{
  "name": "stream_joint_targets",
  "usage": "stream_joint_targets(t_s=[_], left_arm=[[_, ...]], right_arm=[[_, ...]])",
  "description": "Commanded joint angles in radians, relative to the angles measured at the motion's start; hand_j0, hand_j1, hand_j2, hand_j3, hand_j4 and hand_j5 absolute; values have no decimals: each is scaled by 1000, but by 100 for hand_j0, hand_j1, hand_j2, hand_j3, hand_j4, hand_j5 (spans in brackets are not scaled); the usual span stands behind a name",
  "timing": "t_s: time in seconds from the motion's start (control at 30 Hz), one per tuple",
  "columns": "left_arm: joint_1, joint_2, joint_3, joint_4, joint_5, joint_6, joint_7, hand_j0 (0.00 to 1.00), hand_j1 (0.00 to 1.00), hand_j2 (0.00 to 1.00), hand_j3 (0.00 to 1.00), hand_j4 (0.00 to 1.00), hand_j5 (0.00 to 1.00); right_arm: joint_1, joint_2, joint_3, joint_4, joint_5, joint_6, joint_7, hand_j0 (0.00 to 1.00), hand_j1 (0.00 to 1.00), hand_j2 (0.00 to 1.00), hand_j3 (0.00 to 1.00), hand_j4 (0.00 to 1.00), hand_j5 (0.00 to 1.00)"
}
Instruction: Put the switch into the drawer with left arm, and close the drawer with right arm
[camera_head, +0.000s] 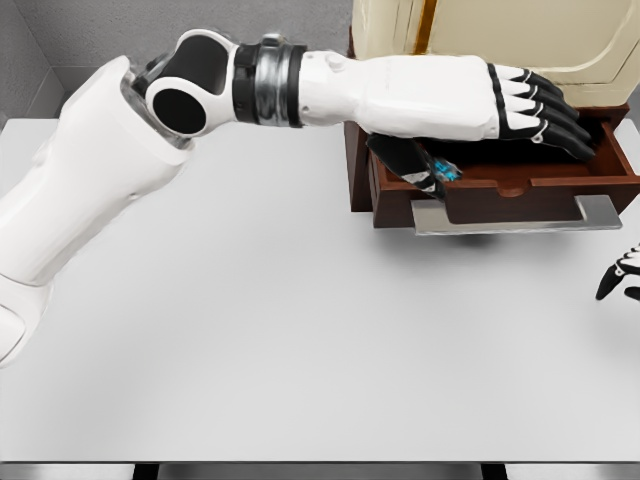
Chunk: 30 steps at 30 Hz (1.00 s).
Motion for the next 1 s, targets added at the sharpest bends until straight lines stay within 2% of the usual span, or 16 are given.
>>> stream_joint_targets(t_s=[0.0,0.1,0.13,0.17,0.23,0.27,0.3,0.33,0.4,0.47,0.67,0.8,0.97], left_arm=[[5,241,35,-145,72,4,12,100,100,100,100,100,100],[40,582,37,-145,183,4,15,100,100,100,100,100,100],[49,656,38,-141,181,4,15,100,100,100,100,100,100],[52,673,40,-141,183,4,15,100,100,100,100,100,100],[75,674,57,-139,177,4,12,100,100,100,100,100,100],[149,660,60,-138,163,4,3,100,100,100,100,100,100],[198,648,60,-127,152,4,1,100,100,100,100,100,100],[219,640,50,-122,105,4,1,100,100,100,100,100,100],[276,565,47,-104,-56,4,1,100,100,100,100,100,100],[284,528,47,-104,-72,4,3,100,100,100,100,100,100],[284,541,46,-86,-70,4,6,100,100,100,100,100,100],[282,555,46,-84,-70,4,6,100,100,100,100,100,100],[282,556,46,-81,-70,4,6,100,100,100,100,100,100]], right_arm=[[-5,-1,1,0,-6,3,0,49,49,49,49,49,49],[-17,-3,8,0,-6,3,0,49,49,49,49,49,49],[-49,-4,45,0,-6,3,0,49,49,49,49,49,49],[-97,-6,102,0,-6,3,0,49,49,49,49,49,49],[-138,-6,148,0,-6,3,0,49,49,49,49,49,49],[-140,-6,148,0,-6,3,0,49,49,49,49,49,49],[-140,-6,148,0,-6,3,0,49,49,49,49,49,49],[-140,-6,149,0,-6,3,0,49,49,49,49,49,49],[-146,-6,149,0,-6,3,0,50,50,50,50,50,50],[-153,-6,149,0,-6,3,0,50,50,50,50,50,50],[-173,-6,155,0,-6,3,0,50,50,50,50,50,50],[-252,-6,249,1,-5,3,0,50,50,50,50,50,50],[-259,-6,255,3,-3,3,0,50,50,50,50,50,50]])
